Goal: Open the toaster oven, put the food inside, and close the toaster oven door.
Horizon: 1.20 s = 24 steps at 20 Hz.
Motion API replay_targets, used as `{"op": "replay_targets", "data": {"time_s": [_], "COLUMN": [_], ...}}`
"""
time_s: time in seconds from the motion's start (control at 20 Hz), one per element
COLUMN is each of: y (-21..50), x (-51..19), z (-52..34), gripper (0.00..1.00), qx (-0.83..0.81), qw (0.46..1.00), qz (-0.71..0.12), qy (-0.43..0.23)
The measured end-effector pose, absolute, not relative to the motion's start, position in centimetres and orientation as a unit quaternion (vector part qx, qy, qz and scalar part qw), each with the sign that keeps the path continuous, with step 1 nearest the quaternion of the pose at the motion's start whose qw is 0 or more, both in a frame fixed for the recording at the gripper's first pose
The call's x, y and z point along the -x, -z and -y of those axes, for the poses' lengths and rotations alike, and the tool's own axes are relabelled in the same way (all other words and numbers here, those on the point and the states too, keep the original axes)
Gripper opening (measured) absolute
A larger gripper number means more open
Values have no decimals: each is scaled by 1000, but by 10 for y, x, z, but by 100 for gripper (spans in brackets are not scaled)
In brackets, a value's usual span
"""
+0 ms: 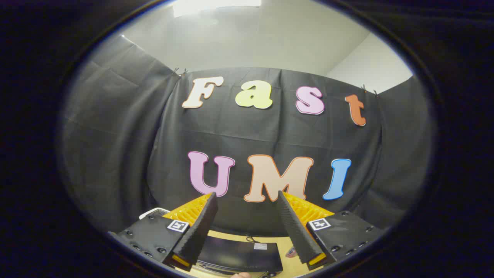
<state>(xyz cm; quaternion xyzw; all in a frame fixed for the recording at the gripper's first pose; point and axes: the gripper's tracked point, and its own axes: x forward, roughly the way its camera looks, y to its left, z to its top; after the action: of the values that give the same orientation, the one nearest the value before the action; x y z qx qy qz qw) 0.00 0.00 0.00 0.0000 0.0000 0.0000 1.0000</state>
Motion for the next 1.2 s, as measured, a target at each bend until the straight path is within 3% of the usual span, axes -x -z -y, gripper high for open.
{"op": "replay_targets", "data": {"time_s": [0.75,1.2], "y": [50,201], "x": [-10,-21], "z": [-21,-45], "gripper": [97,97], "qx": [-25,-37], "qw": [999,985], "qz": [-42,-168], "qy": [17,35]}}
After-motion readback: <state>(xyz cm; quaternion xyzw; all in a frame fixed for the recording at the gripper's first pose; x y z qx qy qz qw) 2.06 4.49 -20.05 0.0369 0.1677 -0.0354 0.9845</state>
